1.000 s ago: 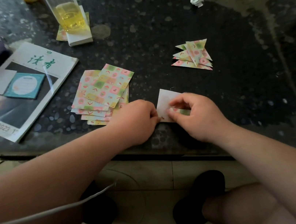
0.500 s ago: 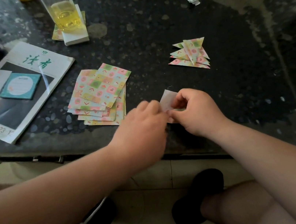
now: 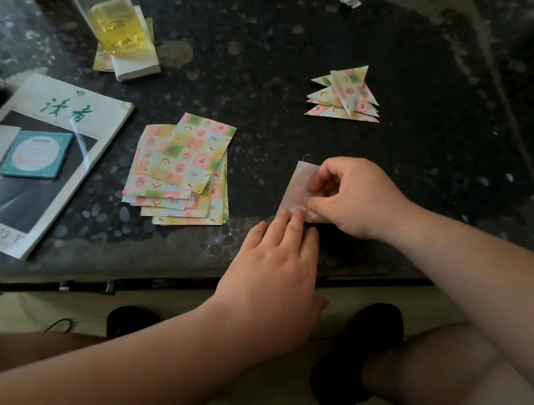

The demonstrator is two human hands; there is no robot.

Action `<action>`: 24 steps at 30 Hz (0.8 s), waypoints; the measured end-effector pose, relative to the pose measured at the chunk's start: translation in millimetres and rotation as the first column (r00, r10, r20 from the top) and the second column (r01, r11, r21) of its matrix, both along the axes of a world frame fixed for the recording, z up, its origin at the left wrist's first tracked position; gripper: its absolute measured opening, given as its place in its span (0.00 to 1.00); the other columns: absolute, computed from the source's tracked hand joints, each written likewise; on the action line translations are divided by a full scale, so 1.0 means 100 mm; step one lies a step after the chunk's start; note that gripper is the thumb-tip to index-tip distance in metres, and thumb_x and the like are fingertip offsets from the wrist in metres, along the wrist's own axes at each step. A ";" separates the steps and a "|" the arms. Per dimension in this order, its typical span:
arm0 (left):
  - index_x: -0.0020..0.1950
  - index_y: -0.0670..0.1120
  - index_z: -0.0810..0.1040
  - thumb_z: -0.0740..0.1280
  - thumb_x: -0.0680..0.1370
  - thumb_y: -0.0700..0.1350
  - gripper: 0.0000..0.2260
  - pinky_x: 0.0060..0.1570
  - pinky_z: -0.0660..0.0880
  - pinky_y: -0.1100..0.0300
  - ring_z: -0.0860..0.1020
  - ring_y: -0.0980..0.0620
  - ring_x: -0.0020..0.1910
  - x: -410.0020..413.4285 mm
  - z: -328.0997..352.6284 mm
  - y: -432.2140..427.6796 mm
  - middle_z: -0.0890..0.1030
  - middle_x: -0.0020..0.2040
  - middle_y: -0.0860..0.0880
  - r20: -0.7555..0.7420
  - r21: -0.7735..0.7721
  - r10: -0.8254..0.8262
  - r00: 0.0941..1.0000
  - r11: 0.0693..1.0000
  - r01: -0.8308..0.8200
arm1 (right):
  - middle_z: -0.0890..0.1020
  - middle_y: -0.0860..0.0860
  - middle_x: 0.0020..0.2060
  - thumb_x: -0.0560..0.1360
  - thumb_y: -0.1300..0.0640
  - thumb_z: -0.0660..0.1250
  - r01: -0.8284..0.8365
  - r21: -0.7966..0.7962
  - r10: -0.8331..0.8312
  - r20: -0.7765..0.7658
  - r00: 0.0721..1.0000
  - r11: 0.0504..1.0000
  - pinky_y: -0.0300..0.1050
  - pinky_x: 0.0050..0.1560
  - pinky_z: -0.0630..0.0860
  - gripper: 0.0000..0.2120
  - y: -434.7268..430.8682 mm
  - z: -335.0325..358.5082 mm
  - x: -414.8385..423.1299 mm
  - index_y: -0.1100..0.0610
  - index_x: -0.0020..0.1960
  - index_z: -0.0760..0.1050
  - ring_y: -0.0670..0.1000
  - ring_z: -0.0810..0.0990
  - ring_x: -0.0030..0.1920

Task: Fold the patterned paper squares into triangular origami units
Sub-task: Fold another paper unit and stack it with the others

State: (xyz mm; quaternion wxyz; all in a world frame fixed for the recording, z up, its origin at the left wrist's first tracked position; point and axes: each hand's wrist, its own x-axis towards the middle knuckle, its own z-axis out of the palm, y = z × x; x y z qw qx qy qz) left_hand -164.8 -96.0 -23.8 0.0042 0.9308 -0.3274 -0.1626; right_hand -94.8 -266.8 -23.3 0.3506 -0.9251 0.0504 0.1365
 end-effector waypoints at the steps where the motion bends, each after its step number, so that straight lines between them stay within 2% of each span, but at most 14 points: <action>1: 0.83 0.41 0.44 0.56 0.82 0.65 0.41 0.80 0.46 0.44 0.41 0.42 0.82 0.01 0.00 0.00 0.42 0.83 0.40 -0.005 0.006 0.000 1.000 1.000 0.000 | 0.83 0.43 0.42 0.72 0.53 0.79 -0.007 0.008 0.007 -0.010 1.000 1.000 0.41 0.47 0.80 0.09 -0.01 0.01 0.01 0.49 0.48 0.80 0.44 0.81 0.44; 5: 0.83 0.41 0.43 0.56 0.81 0.66 0.42 0.79 0.49 0.42 0.42 0.43 0.82 0.04 -0.01 0.02 0.42 0.83 0.40 0.000 0.022 -0.002 1.000 1.000 0.002 | 0.83 0.44 0.44 0.72 0.53 0.79 -0.023 0.025 0.024 -0.036 0.999 0.999 0.41 0.48 0.79 0.09 -0.04 0.03 0.04 0.49 0.50 0.81 0.44 0.82 0.46; 11: 0.82 0.41 0.40 0.55 0.81 0.67 0.43 0.78 0.46 0.40 0.42 0.44 0.82 0.02 -0.03 0.02 0.43 0.83 0.41 0.012 0.047 0.004 1.000 0.999 -0.005 | 0.84 0.45 0.42 0.74 0.57 0.77 -0.041 -0.038 0.038 -0.092 0.995 0.998 0.45 0.49 0.81 0.07 -0.12 0.06 0.09 0.48 0.47 0.81 0.45 0.83 0.45; 16: 0.82 0.40 0.41 0.55 0.81 0.67 0.44 0.78 0.46 0.40 0.44 0.42 0.82 0.02 -0.01 -0.02 0.45 0.83 0.40 0.025 0.054 0.017 1.000 0.998 -0.018 | 0.83 0.44 0.42 0.73 0.57 0.77 -0.020 -0.067 0.015 -0.071 0.997 0.998 0.43 0.47 0.79 0.09 -0.08 0.00 0.09 0.47 0.44 0.78 0.46 0.83 0.45; 19: 0.82 0.39 0.40 0.54 0.81 0.67 0.44 0.78 0.46 0.40 0.44 0.41 0.81 0.00 0.01 -0.06 0.44 0.83 0.39 0.034 0.075 0.015 0.999 0.997 -0.017 | 0.83 0.44 0.43 0.74 0.58 0.76 -0.012 -0.076 0.007 -0.070 0.998 0.997 0.41 0.46 0.78 0.09 -0.08 -0.01 0.09 0.47 0.45 0.79 0.45 0.82 0.46; 24: 0.81 0.37 0.40 0.51 0.82 0.66 0.43 0.79 0.46 0.41 0.44 0.40 0.81 -0.01 -0.04 -0.08 0.44 0.83 0.38 0.064 0.076 -0.045 0.997 0.996 0.040 | 0.83 0.44 0.44 0.74 0.58 0.76 -0.006 -0.073 0.001 -0.069 0.998 0.997 0.44 0.51 0.80 0.08 -0.06 -0.01 0.08 0.47 0.47 0.79 0.45 0.82 0.47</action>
